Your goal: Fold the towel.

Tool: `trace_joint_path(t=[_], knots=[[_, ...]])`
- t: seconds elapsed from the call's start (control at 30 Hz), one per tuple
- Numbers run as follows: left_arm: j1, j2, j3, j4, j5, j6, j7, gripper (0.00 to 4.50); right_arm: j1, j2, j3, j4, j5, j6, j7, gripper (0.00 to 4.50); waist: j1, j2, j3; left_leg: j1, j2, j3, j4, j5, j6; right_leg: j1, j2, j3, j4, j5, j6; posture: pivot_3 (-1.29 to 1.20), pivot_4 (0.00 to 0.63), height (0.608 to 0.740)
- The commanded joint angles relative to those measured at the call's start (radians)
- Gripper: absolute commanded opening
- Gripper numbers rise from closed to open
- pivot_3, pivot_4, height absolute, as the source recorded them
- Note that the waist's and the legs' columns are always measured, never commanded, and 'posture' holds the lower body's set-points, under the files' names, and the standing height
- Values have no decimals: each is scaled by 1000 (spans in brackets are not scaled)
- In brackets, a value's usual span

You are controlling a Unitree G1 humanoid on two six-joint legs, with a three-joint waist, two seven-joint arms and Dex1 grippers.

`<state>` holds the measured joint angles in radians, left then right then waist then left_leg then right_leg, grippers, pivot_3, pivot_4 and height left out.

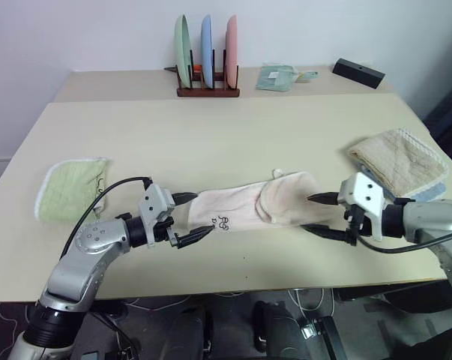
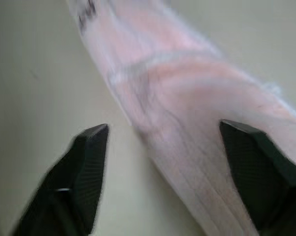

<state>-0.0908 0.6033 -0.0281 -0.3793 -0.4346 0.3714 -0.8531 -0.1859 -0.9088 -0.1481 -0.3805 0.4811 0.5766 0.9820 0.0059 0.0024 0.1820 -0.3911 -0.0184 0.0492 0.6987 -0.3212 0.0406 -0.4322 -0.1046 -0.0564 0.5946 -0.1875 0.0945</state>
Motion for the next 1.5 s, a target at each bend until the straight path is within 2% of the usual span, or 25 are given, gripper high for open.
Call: trace_joint_path(t=[0.03, 0.1, 0.13, 0.23, 0.37, 0.6, 0.7, 0.8, 0.87, 1.0, 1.23, 1.4, 1.5], knots=[[43, -3, 25, -84, -40, 32, 24, 4500, -85, 83, -14, 97, -16, -17, -106, 1361, 3, 0, 0, 0, 0, 0, 0, 0, 0, 0, 0, 0, 0, 0, 0, 0, 150, 737], [74, -4, 32, -116, -56, 53, 39, 4500, -105, 143, 11, 156, -30, -49, -125, 304, 7, 0, 0, 0, 0, 0, 0, 0, 0, 0, 0, 0, 0, 0, 0, 0, 150, 737], [89, -5, 36, -132, -64, 63, 46, 4500, -111, 176, 24, 183, -37, -75, -129, 35, 9, 0, 0, 0, 0, 0, 0, 0, 0, 0, -1, 0, 0, 0, 0, 0, 150, 737], [126, -1, 35, -168, -74, 86, 61, 4500, -118, 271, 64, 269, -60, -136, -141, 35, 8, 0, 0, -1, -1, -1, 0, 0, 0, 0, -1, 0, 0, 0, 0, 0, 150, 737], [182, -3, 34, -205, -84, 119, 89, 4500, -90, 335, 151, 404, -166, -255, -150, 35, 7, 0, 0, -1, -2, 0, 0, 0, 0, 0, -1, 0, 0, 0, 0, 0, 150, 737], [249, -14, 49, -243, -121, 167, 137, 4500, -65, 343, 191, 454, -254, -393, -154, 35, 6, 0, 0, 0, -2, 0, 0, 0, 0, 1, 0, 0, 1, 0, 0, 0, 150, 737], [282, -27, 61, -259, -151, 203, 172, 4500, -71, 315, 162, 405, -217, -389, -112, 35, 5, 0, 0, 0, -2, 0, 0, 0, 0, 1, 0, 0, 1, 0, 0, 0, 150, 737], [310, -107, 141, -283, -371, 337, 287, 4500, -139, 278, 70, 288, -84, -269, -88, 819, 6, 1, 0, 0, -2, 0, 0, 0, 0, 0, -1, 0, 1, 0, 0, 0, 150, 737], [326, -146, 180, -304, -499, 391, 346, 4500, -173, 257, 49, 251, -70, -247, -94, 1783, 6, 0, 0, 0, -2, -1, 0, 0, 0, 0, -2, 0, 1, 0, 0, 0, 150, 737], [335, -150, 195, -311, -589, 463, 435, 4500, -190, 236, 52, 219, -71, -225, -84, 3704, 9, -1, -1, 0, -1, -4, 0, 0, -1, 1, -1, -1, 1, 0, 0, 0, 150, 737], [319, -265, 183, -257, -792, 549, 725, 4500, -196, 243, 98, 201, -122, -259, -92, 3704, 8, -1, -1, 0, -2, -3, 0, 0, -1, 2, -2, -1, 1, 0, -1, 0, 150, 737], [205, -327, 201, -143, -882, 550, 939, 4500, -175, 240, 114, 190, -131, -265, -84, 3704, 9, -1, -1, 0, -3, -3, 0, 0, -1, 2, -2, -1, 1, 0, -1, 0, 150, 737], [123, -330, 184, -86, -894, 561, 981, 4500, -157, 236, 128, 163, -120, -247, -70, 3704, 9, -1, -1, 1, -3, -3, 0, 1, -1, 2, -1, -1, 1, 0, -1, 0, 150, 737]])
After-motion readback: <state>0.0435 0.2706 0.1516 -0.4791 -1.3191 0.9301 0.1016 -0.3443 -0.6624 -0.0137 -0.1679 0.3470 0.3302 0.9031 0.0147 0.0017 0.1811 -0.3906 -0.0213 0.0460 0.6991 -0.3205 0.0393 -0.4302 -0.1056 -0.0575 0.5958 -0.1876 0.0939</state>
